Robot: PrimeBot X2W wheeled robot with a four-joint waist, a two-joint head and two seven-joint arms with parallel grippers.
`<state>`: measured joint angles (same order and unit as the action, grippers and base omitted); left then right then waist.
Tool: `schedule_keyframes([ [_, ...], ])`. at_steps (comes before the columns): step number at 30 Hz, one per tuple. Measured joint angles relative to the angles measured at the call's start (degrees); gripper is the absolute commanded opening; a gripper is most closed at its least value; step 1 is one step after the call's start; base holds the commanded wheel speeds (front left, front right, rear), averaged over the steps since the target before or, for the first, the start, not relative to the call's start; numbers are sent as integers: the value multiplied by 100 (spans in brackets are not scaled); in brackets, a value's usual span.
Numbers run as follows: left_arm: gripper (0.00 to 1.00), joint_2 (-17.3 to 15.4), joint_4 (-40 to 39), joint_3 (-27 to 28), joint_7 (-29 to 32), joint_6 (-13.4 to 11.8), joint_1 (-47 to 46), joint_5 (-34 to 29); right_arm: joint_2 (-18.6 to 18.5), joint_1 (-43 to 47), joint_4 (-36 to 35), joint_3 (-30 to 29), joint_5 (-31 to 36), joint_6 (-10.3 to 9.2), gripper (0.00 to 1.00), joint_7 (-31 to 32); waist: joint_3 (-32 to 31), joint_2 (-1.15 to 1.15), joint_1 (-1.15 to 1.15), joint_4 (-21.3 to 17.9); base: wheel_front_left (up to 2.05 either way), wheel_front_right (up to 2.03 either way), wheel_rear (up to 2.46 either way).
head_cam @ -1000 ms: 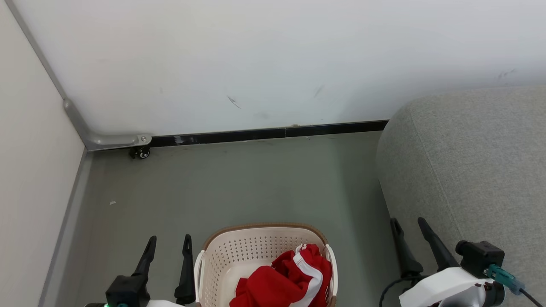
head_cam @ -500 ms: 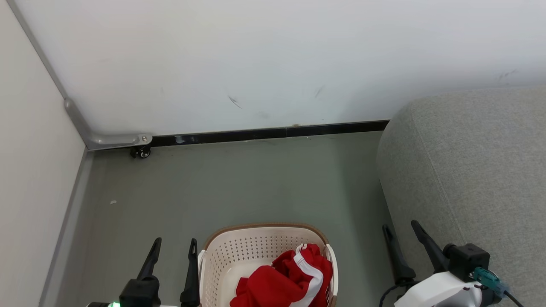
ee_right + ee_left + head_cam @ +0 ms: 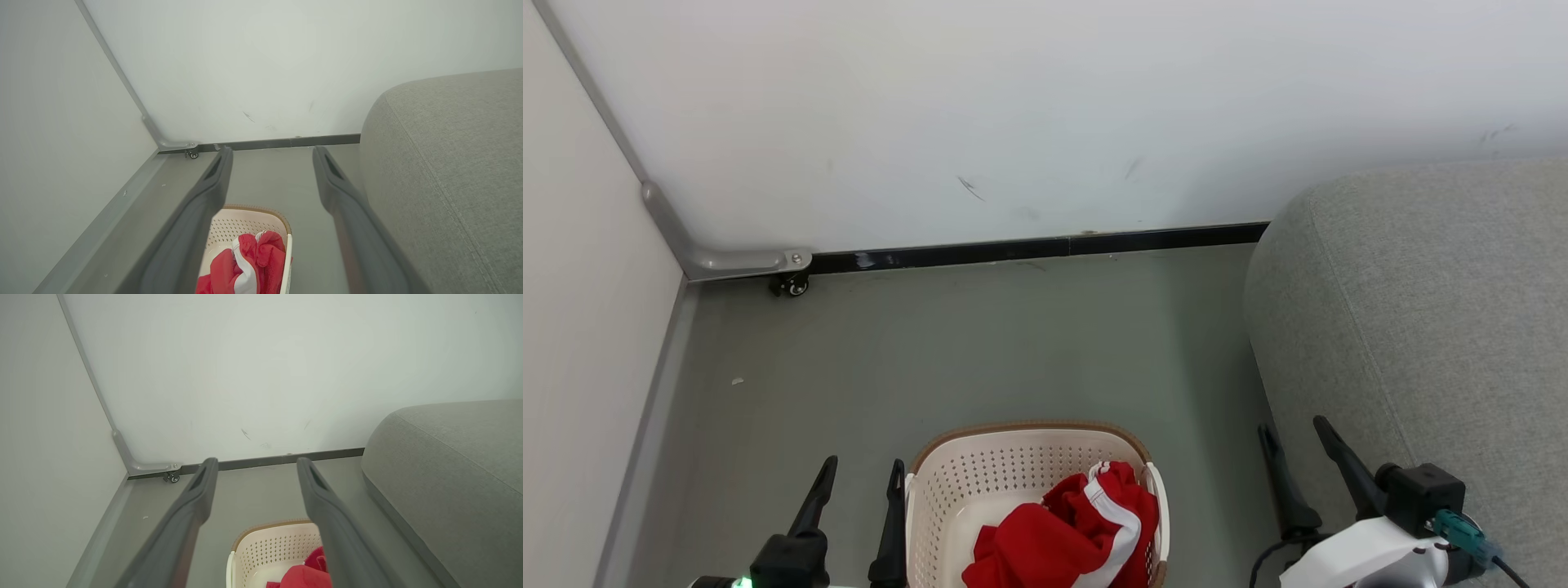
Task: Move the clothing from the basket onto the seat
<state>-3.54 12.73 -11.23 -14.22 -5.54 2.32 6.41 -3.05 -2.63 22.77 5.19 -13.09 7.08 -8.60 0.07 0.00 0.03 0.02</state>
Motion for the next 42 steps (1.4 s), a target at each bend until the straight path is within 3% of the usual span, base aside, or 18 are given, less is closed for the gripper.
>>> schedule_keyframes([
  [16,100,9,11,-47,0,9,-43,-2,19,2,-100,-286,55,0,100,-49,179,0,-1,-137,0,0,0],
  [42,100,26,114,-220,-1,204,-756,-121,33,-13,-460,-472,-18,0,100,-155,822,0,-1,-695,0,0,0],
])
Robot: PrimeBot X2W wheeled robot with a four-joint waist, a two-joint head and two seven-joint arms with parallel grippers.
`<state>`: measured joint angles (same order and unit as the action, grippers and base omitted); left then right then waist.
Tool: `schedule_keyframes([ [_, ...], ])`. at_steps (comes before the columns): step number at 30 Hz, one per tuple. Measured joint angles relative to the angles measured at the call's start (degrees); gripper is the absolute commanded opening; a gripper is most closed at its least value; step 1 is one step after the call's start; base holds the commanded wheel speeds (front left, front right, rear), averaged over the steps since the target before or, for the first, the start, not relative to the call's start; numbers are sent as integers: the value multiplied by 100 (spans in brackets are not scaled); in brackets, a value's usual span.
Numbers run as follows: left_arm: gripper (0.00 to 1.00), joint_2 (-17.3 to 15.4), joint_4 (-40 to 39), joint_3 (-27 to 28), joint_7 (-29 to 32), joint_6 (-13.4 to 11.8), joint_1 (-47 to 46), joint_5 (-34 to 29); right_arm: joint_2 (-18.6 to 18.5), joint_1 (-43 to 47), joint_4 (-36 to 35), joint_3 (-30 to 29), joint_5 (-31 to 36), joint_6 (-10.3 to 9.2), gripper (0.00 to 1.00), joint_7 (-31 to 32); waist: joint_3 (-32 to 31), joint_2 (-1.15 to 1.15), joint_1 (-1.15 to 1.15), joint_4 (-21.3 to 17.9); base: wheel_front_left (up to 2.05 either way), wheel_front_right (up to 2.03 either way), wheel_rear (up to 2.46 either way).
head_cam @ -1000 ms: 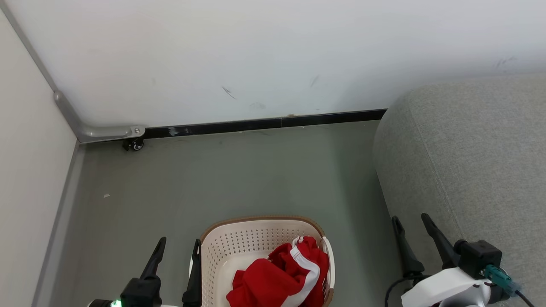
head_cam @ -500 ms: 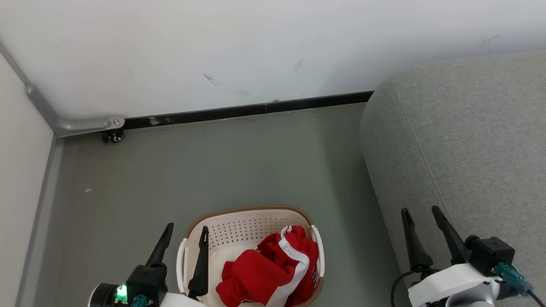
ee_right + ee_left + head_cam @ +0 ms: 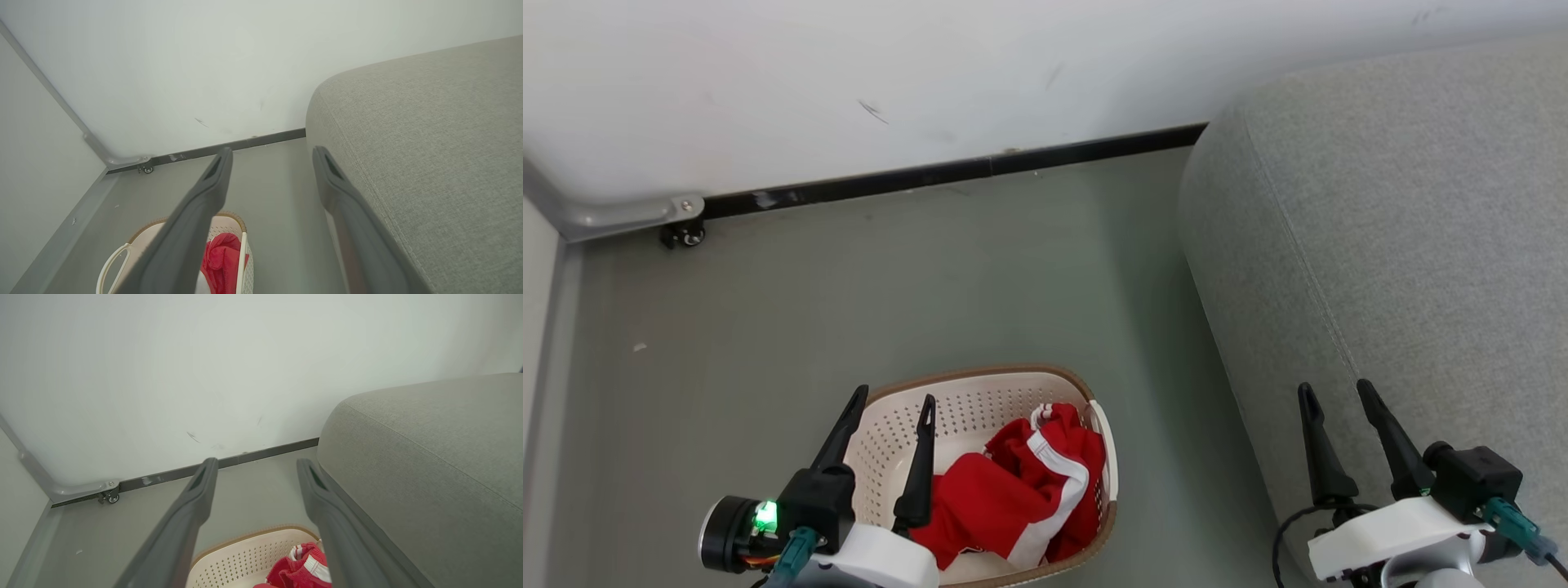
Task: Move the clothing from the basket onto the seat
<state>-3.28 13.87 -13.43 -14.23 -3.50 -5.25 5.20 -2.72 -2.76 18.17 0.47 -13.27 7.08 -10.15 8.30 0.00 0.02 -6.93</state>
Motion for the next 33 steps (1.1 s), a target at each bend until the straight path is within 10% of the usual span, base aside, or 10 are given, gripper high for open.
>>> schedule_keyframes([
  [33,100,-76,883,-445,-19,358,-1143,-401,16,-756,-312,146,-400,0,100,-241,1415,0,0,-833,0,0,0],
])
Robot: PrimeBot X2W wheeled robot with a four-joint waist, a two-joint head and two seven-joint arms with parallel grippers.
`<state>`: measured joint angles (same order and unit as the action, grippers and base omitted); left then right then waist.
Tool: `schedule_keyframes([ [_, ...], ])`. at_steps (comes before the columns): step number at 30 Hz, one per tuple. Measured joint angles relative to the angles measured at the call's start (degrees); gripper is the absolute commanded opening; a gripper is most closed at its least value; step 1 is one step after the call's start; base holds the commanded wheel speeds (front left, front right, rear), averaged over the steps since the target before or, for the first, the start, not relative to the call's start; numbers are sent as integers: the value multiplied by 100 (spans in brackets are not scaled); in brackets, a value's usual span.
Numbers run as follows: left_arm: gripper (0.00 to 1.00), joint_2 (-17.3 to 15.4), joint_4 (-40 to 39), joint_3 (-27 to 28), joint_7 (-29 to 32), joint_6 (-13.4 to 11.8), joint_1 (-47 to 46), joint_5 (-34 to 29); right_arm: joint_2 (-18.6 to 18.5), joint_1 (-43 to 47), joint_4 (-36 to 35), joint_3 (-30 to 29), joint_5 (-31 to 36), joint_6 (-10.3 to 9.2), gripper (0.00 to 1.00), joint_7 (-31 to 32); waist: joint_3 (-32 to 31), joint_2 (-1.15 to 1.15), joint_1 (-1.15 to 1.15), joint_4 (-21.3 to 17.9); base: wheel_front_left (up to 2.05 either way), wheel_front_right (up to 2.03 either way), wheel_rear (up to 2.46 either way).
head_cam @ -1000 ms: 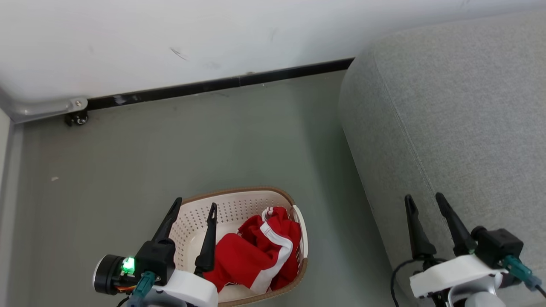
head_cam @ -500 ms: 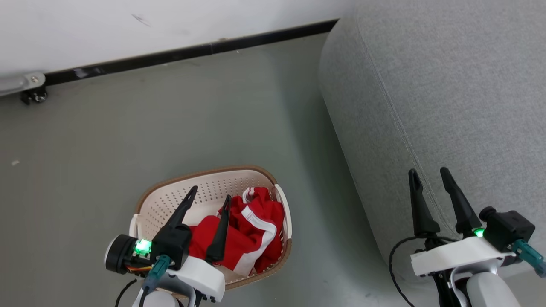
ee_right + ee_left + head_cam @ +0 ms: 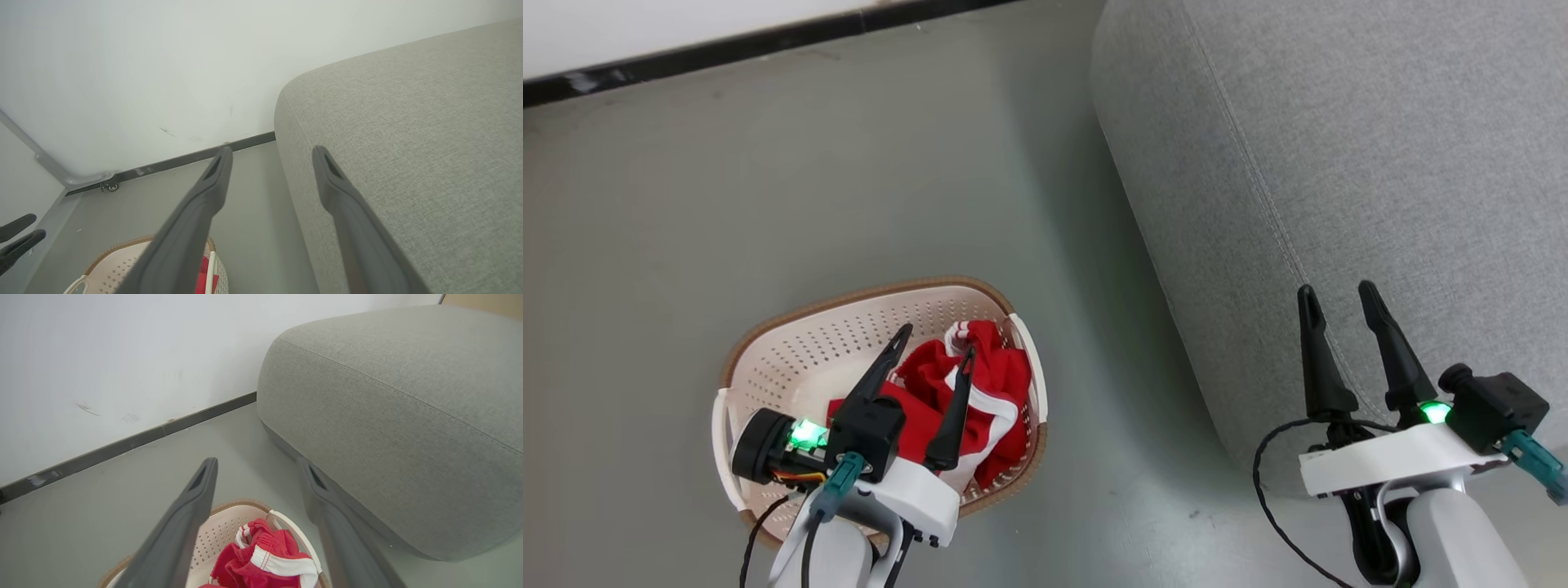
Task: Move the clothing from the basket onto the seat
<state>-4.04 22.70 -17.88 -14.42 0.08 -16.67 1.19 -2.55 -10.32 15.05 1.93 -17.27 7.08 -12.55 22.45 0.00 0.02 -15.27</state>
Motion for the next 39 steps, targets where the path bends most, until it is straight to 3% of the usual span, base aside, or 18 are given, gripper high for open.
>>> schedule_keyframes([
  [25,100,-136,1070,-363,22,245,-492,-332,9,-493,198,325,-248,0,100,-124,869,0,0,-559,0,0,0],
  [39,100,-198,1561,-430,199,246,-870,-480,12,-664,350,438,-426,1,100,-157,1211,0,0,-785,0,0,0],
])
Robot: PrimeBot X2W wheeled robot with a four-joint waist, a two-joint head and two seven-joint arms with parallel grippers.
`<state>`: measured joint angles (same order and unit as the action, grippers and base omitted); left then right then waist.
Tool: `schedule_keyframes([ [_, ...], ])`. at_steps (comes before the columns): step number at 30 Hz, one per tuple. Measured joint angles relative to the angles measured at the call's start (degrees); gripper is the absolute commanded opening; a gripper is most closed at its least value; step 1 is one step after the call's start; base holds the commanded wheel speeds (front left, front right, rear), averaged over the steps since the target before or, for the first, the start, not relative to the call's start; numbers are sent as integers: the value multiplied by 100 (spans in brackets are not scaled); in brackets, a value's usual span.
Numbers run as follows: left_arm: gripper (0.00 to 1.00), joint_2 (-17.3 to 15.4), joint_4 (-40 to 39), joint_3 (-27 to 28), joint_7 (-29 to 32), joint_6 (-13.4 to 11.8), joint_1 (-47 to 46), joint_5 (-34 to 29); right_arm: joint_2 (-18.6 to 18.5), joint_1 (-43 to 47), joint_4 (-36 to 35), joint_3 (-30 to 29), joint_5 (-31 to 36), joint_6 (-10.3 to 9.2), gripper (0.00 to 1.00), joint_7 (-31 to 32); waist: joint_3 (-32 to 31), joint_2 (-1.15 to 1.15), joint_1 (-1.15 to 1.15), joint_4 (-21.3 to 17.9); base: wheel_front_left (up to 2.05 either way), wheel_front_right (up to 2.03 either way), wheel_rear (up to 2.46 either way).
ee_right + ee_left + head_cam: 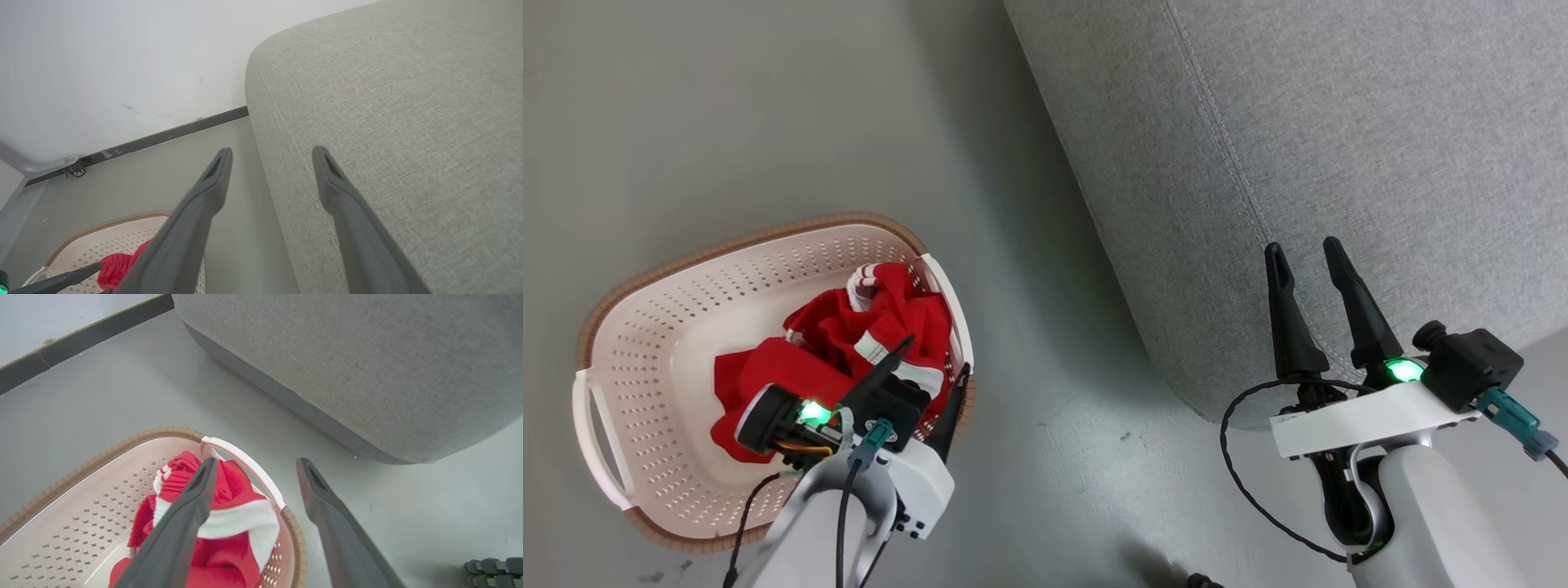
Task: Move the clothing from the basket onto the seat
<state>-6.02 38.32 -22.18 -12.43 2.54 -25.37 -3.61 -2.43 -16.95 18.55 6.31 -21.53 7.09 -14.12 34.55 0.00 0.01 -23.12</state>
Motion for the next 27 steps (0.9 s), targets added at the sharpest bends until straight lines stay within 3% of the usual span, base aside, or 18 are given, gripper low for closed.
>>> schedule_keyframes([
  [13,100,-131,415,140,189,-282,-217,-113,2,-205,69,98,-73,1,100,-9,212,0,0,-81,0,0,0],
  [27,100,-342,814,-391,277,-409,-495,-809,2,-333,64,91,-75,2,100,-16,229,0,0,-41,0,0,0],
])
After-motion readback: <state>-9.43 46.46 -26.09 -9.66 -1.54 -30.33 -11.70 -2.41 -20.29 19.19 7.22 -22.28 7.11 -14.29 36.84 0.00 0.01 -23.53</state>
